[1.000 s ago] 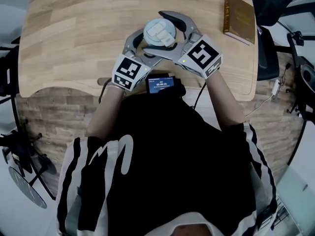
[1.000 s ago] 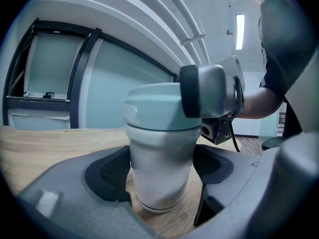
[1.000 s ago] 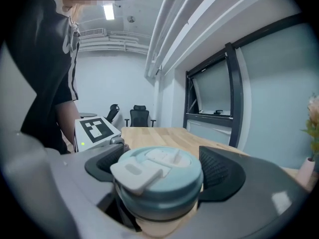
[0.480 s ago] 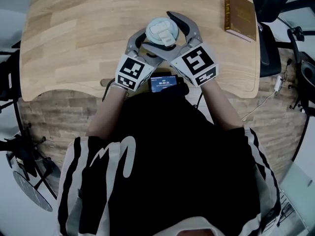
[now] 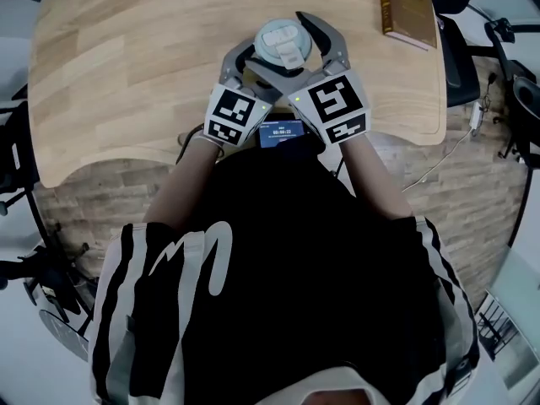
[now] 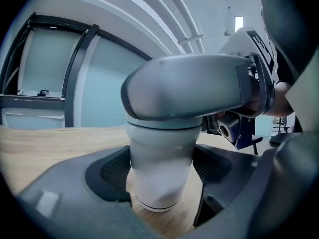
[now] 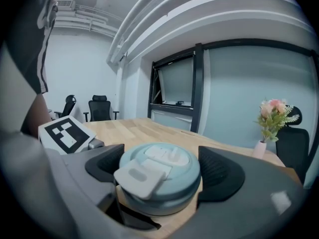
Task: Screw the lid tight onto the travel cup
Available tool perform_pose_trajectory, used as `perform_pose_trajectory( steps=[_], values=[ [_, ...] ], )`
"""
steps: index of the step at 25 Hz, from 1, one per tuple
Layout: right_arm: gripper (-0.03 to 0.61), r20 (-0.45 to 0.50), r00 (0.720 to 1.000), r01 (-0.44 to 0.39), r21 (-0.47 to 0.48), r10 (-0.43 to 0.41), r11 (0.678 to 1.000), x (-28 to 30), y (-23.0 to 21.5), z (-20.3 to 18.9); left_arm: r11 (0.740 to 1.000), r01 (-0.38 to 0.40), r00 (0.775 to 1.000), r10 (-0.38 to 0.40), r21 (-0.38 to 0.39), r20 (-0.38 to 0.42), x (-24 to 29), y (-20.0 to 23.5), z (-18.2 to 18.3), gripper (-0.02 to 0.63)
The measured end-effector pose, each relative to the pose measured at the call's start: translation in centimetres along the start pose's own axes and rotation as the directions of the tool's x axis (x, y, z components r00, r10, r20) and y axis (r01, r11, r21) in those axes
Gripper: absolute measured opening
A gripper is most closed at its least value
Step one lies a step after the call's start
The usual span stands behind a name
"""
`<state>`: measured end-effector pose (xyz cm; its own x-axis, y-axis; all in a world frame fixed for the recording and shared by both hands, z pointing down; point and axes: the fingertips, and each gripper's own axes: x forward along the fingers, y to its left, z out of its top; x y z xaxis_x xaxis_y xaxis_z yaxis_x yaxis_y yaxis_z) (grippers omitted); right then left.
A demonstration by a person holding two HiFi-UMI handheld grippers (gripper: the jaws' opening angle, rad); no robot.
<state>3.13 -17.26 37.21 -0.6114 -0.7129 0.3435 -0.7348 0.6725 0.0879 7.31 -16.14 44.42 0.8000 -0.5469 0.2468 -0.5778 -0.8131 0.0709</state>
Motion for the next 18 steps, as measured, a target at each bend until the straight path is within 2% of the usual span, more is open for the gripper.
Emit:
perform_pose_trajectory(
  steps=[4,9,11,13,14,16,18],
  values=[
    [0.462,-0.037,0.997,0.074,0.013,-0.073,0.997,0.2,-0.3,-0.2,1.000,0.026,1.000,-0.026,0.002,0.001,0.0,0.0,0.0,0.401],
    [0.468,-0.025,0.999,0.027,0.047,-0.026,0.999,-0.5,-0.2,-0.5,0.996,0.083,0.997,-0.083,0.017,0.001,0.1,-0.2,-0.1,0.400],
    [0.486,0.026,0.999,-0.036,0.078,0.034,0.996,-1.4,-0.5,-0.2,0.993,0.119,0.993,-0.119,0.029,0.003,0.2,-0.4,-0.3,0.399],
    [0.488,0.083,0.985,-0.160,0.073,0.154,0.984,-2.2,-0.1,0.5,0.986,0.157,0.988,-0.158,0.049,0.002,0.1,-0.4,-0.4,0.396],
    [0.488,0.093,0.972,-0.222,0.042,0.218,0.974,-2.4,0.2,0.8,0.983,0.176,0.984,-0.176,0.059,-0.001,0.1,-0.4,-0.4,0.394],
    [0.489,0.063,0.948,-0.309,-0.060,0.312,0.949,-2.3,0.7,0.9,0.975,0.209,0.978,-0.209,0.074,-0.008,-0.1,-0.4,-0.5,0.390],
    [0.492,-0.006,0.928,-0.369,-0.133,0.372,0.920,-1.7,1.1,0.4,0.968,0.235,0.972,-0.235,0.087,-0.012,-0.1,-0.4,-0.5,0.386]
  ],
)
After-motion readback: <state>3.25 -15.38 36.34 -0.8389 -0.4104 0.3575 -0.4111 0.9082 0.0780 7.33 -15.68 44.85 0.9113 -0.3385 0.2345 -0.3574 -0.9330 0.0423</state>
